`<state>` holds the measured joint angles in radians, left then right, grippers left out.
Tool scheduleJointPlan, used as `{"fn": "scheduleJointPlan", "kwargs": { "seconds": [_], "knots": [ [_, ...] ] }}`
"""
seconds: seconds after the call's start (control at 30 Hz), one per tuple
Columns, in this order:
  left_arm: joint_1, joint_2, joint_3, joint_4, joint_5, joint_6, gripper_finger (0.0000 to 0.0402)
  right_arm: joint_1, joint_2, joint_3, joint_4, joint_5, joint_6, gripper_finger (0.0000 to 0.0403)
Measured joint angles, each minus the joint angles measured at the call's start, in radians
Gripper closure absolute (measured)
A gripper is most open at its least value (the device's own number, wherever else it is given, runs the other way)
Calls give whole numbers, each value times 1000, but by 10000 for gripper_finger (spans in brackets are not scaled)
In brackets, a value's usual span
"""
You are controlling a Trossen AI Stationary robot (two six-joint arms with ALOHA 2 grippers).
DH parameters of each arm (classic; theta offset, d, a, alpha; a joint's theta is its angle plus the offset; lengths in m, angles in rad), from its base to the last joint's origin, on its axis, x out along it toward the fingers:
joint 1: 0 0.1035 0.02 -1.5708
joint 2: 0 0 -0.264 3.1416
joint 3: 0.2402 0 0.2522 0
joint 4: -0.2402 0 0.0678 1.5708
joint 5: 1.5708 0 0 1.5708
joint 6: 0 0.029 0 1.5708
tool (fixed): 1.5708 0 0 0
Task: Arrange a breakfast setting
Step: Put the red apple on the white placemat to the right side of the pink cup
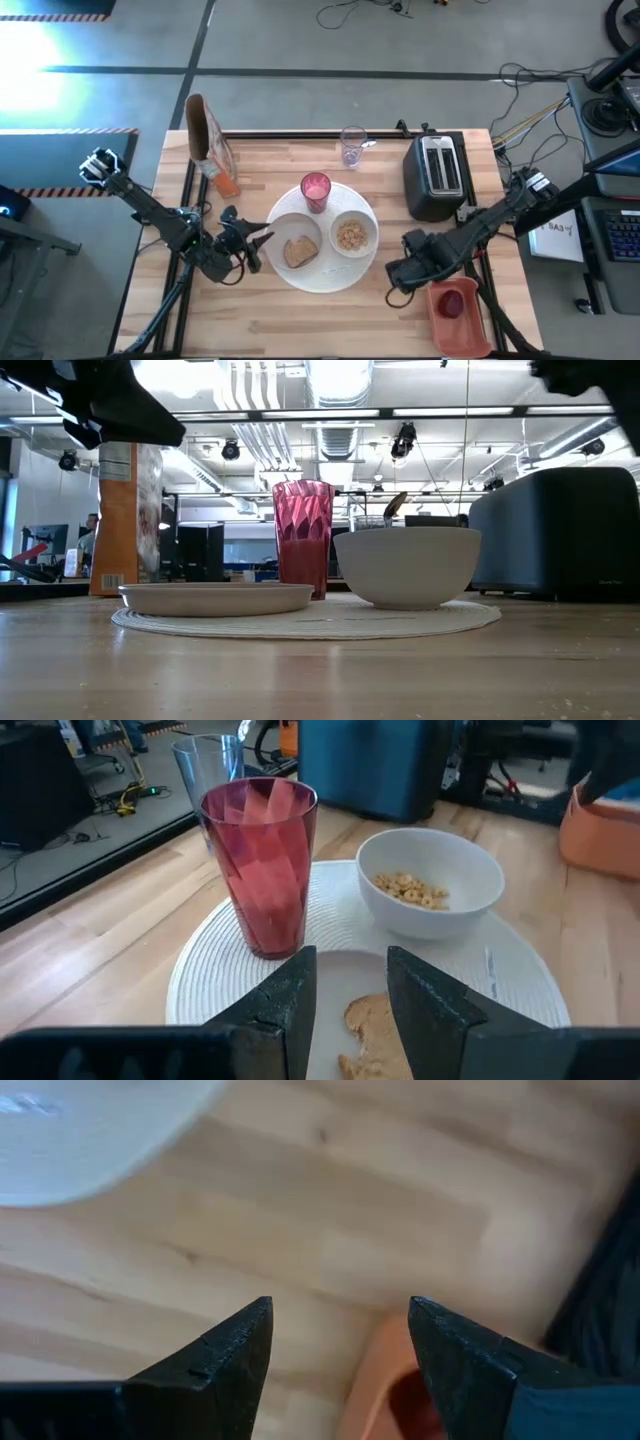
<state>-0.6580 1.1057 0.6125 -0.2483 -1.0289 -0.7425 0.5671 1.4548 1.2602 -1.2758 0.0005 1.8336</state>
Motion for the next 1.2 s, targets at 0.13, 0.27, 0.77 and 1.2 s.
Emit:
{"fn": "scheduleJointPlan", "kwargs": {
  "seconds": [0.13,0.27,0.77,1.2],
  "knots": [
    [-2,-46,0,-70,36,0,293,68,11,0,12,-34,168,173],
    [-3,-70,0,-130,56,16,293,144,21,-1,29,-116,331,165],
    [-3,-118,0,-247,60,70,293,260,39,-45,69,-444,607,124],
    [-3,-138,0,-316,52,60,293,260,42,-217,259,-445,605,124]
  ]
}}
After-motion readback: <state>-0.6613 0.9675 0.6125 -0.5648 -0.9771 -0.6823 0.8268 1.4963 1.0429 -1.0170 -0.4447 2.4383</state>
